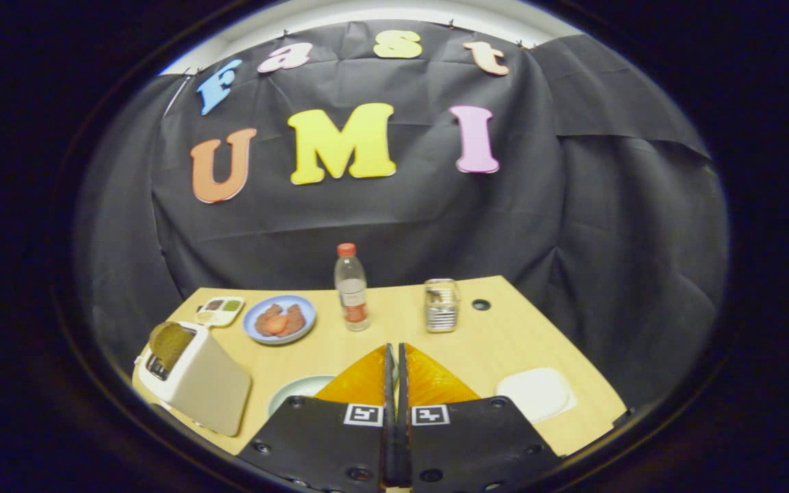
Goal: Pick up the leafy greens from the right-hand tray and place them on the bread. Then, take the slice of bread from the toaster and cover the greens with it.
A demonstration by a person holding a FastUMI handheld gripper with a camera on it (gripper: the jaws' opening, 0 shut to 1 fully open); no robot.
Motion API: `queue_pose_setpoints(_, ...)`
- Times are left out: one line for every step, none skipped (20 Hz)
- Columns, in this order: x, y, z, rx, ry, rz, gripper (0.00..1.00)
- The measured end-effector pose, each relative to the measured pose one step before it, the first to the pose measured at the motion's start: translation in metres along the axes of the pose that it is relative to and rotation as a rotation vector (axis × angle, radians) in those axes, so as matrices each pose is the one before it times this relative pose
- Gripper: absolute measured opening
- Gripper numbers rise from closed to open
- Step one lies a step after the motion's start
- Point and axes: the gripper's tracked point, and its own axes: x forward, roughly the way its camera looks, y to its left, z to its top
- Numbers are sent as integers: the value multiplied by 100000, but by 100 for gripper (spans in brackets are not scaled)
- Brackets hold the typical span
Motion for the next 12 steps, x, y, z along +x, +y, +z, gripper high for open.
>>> queue_pose_setpoints(119,2348,-525,-49,716,2549,1)
queue_pose_setpoints(347,2063,-496,-363,876,2083,1)
queue_pose_setpoints(406,1632,-508,-484,751,1784,1)
queue_pose_setpoints(205,1816,-352,1004,501,2353,1)
queue_pose_setpoints(281,1903,-316,1551,215,2306,1)
queue_pose_setpoints(361,1289,-510,325,789,1447,1)
queue_pose_setpoints(469,874,-697,991,943,1339,1)
queue_pose_setpoints(538,795,-592,1736,1016,1452,1)
queue_pose_setpoints(544,578,-627,1733,1123,1108,1)
queue_pose_setpoints(562,269,-601,1908,1188,1128,1)
queue_pose_setpoints(570,-12,-601,2431,932,448,1)
queue_pose_setpoints(669,-277,-435,2315,1446,166,1)
